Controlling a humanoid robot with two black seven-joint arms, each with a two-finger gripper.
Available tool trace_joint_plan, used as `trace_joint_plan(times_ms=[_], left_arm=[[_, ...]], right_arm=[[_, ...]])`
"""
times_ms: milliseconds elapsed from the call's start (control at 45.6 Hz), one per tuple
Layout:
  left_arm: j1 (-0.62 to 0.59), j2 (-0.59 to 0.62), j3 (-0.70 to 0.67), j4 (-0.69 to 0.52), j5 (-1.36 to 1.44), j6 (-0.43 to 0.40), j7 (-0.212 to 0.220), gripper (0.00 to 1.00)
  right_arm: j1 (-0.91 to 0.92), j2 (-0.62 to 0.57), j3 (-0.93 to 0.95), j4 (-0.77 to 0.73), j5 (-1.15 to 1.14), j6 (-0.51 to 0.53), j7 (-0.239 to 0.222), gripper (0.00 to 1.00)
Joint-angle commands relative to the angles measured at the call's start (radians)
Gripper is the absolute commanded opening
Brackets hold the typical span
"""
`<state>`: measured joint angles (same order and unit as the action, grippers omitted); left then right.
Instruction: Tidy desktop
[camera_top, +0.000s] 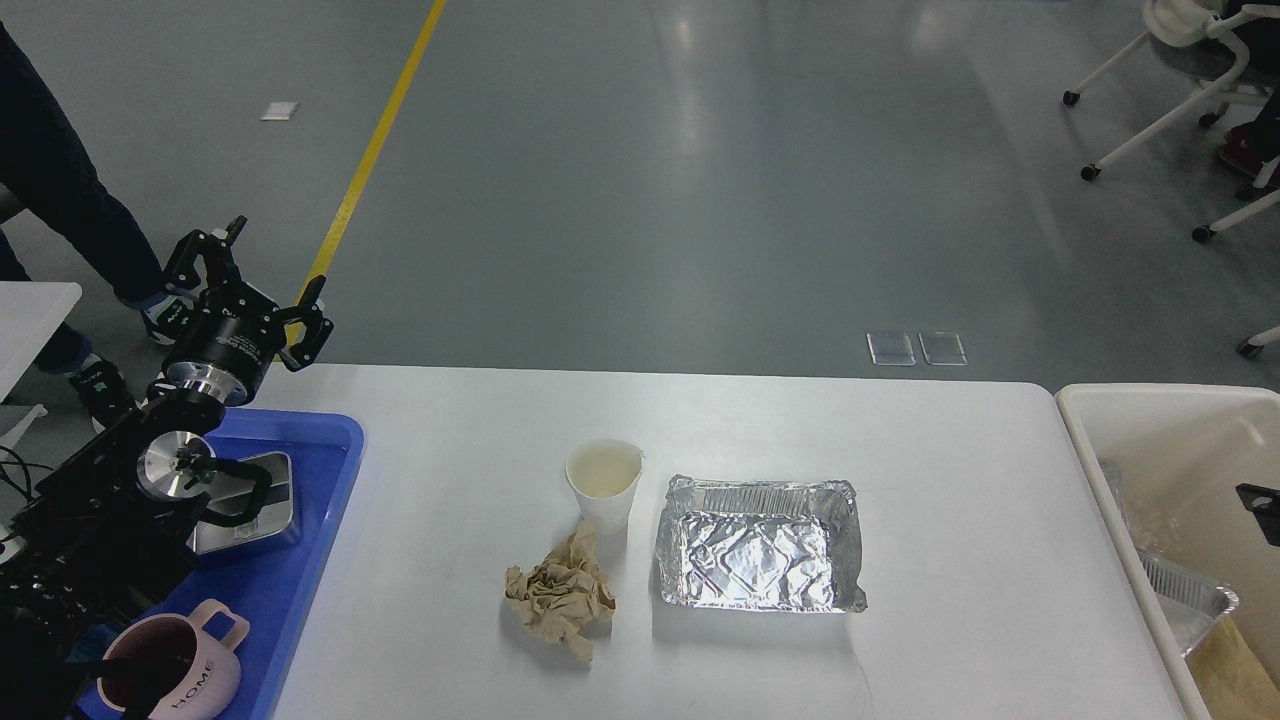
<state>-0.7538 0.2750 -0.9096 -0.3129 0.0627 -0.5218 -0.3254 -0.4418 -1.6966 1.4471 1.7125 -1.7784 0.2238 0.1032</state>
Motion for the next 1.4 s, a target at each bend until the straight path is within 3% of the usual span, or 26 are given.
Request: trace_joint_plan(times_ms=[0, 132, 439, 570, 812, 1009, 1097, 1206, 1382], left_arm=[[0.004, 0.000, 0.000, 0.000, 0.000, -0.001, 0.000, 0.97], [0.007, 0.000, 0.000, 0.000, 0.000, 0.000, 0.000, 0.97], [0.013, -0.002, 0.000, 0.000, 0.000, 0.000, 0.000, 0.97], [0.014, -0.002, 0.000, 0.000, 0.000, 0.000, 0.003, 0.97], [0.019, 0.000, 0.008, 0.000, 0.002, 0.000, 0.005, 0.97], [0.014, 0.004, 0.064, 0.000, 0.000, 0.002, -0.003, 0.97], [0.016, 0.003, 0.064, 0.000, 0.000, 0.002, -0.001, 0.97], [0.013, -0.003, 0.066, 0.000, 0.000, 0.008, -0.001, 0.97], [0.013, -0.011, 0.066, 0.000, 0.000, 0.020, 0.002, 0.97]], right_arm=[[0.002, -0.092, -0.002, 0.010, 0.068, 0.002, 0.041, 1.00], [0.003, -0.138, -0.007, 0.032, 0.126, 0.026, 0.050, 1.00], [0.096, -0.209, -0.002, 0.033, 0.244, 0.247, 0.177, 1.00], [0.199, -0.209, -0.002, 0.033, 0.272, 0.368, 0.197, 1.00], [0.203, -0.177, -0.007, 0.033, 0.269, 0.387, 0.196, 1.00], [0.166, -0.045, -0.007, 0.033, 0.257, 0.385, 0.184, 1.00], [0.166, 0.058, -0.007, 0.033, 0.255, 0.385, 0.150, 1.00], [0.166, 0.187, -0.007, 0.029, 0.257, 0.385, 0.053, 1.00], [0.172, 0.277, -0.008, 0.003, 0.257, 0.387, 0.041, 1.00]])
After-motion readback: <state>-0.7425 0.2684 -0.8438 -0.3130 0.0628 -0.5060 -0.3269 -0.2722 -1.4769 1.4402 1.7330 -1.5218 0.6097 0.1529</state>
